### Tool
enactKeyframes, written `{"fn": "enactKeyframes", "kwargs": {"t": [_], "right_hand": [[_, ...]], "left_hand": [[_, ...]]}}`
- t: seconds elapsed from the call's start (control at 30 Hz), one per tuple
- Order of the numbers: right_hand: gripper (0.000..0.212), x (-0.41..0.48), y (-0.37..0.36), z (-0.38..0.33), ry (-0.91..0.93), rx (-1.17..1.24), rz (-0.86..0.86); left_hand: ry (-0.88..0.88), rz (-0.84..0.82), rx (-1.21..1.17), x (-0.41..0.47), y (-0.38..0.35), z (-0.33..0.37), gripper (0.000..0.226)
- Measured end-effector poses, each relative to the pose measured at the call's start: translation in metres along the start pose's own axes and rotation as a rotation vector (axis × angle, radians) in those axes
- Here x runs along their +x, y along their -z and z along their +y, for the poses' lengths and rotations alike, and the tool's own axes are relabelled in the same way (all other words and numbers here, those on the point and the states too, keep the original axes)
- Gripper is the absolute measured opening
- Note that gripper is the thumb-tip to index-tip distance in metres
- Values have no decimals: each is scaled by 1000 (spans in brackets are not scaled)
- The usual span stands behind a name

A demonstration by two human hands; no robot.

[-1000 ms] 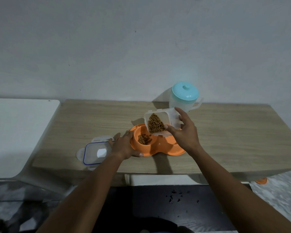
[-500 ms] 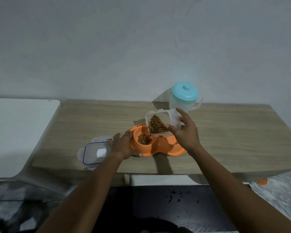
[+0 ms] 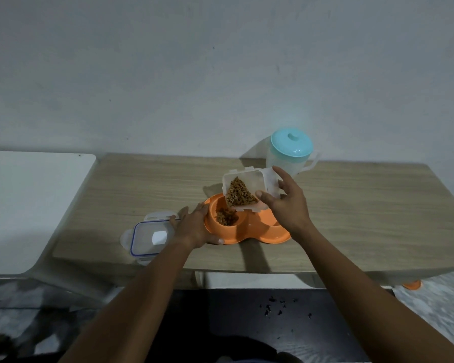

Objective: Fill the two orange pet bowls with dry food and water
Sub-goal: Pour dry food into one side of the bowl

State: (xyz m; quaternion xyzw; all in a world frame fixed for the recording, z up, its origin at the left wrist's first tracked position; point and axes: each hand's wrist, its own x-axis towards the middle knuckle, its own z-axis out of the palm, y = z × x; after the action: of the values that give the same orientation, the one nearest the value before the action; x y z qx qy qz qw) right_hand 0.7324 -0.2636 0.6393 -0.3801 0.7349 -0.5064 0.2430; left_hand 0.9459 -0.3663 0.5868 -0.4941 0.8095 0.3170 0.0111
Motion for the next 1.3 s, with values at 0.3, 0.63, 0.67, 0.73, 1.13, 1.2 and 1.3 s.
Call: {"fn": "enactKeyframes", "kwargs": {"t": [0.3, 0.63, 0.67, 0.73, 1.13, 1.2, 1.3], "right_hand": [[79, 4, 6, 0, 12, -29, -18], [68, 43, -4, 4, -455, 530, 24], [65, 52, -9, 6, -493, 560, 16], [60, 71, -22, 9, -559, 606, -1], [21, 151, -115, 29, -709, 363, -102], [31, 154, -122, 35, -675, 232, -34], [54, 149, -123, 36, -590, 76, -3]], "left_hand": [[-2, 1, 20, 1, 1, 0, 111], [41, -7, 53, 12, 11, 13, 104], [53, -7, 70, 14, 11, 14, 100], [61, 10, 105, 17, 12, 14, 96], [91, -2, 206, 31, 14, 16, 92], [98, -11, 215, 31, 15, 17, 89], [100, -31, 218, 31, 16, 18, 89]]}}
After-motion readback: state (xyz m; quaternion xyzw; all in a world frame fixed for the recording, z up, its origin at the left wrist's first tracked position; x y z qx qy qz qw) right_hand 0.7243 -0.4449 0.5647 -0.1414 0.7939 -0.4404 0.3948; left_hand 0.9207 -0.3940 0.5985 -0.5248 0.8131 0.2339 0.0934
